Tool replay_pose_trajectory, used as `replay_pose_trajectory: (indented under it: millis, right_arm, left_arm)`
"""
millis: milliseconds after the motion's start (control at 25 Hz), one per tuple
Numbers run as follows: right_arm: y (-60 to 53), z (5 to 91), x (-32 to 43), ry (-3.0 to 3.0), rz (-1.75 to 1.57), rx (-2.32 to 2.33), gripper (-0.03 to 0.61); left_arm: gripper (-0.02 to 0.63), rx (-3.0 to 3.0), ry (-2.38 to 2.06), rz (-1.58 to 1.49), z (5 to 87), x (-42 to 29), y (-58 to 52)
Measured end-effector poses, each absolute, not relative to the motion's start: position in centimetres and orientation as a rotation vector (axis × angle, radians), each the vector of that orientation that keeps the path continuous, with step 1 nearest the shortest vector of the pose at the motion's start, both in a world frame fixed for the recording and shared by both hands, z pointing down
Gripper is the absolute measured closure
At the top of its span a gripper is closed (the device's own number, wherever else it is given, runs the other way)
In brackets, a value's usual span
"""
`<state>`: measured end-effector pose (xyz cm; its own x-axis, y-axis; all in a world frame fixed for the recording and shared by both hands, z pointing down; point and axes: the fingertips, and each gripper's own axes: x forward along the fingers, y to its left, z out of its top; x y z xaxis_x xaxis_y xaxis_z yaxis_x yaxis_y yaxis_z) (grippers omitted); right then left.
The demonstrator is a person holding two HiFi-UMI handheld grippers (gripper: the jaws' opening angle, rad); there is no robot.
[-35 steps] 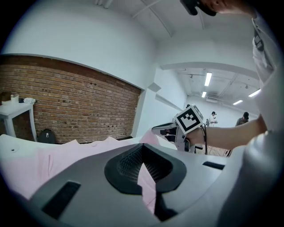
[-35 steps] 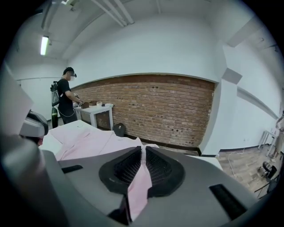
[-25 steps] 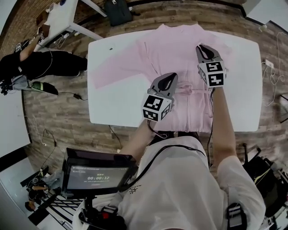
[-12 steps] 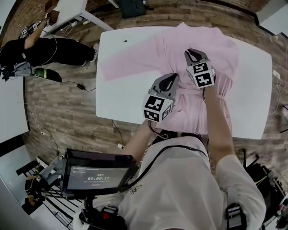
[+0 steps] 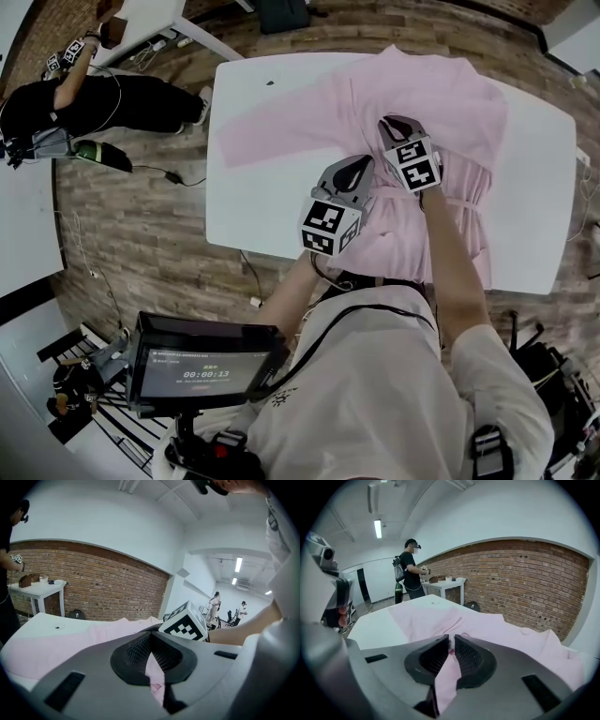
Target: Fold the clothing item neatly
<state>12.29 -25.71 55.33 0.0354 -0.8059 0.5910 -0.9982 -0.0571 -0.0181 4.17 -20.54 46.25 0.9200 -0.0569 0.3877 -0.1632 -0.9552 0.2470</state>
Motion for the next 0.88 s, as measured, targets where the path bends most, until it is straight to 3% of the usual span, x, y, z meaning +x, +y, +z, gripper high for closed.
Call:
replay_pose_trajectory:
  millis: [80,160,280,800,880]
  right_arm:
    - [-25.9,56.5,11.0,-1.854,0.653,1.854,0.537]
    - [-25.9,57.3,10.0,-1.883,0.657,1.803,0.457]
    - [-25.4,57.6,9.5,-1.913,0.675,1.782,0.408]
    - [-15.3,56.0,19.6,-1.704,0.713,1.968,0.407]
    - [-13.8,56.0,21.1,-1.675,0.711,1.988,0.407]
  left_arm:
    - [0.612,2.799,-0.160,0.561,46.4,4.1,-20.6]
    - [0.612,2.790,-0.154,0.563,46.5,4.0,-20.7]
    - [0.612,2.789,-0.147,0.562,46.9,4.3,-20.6]
    - [0.612,2.898,-0.108,0.696,50.9,11.4,-20.0]
    - [0.586,2.950,-0.088,0.755,51.6,13.3,-20.5]
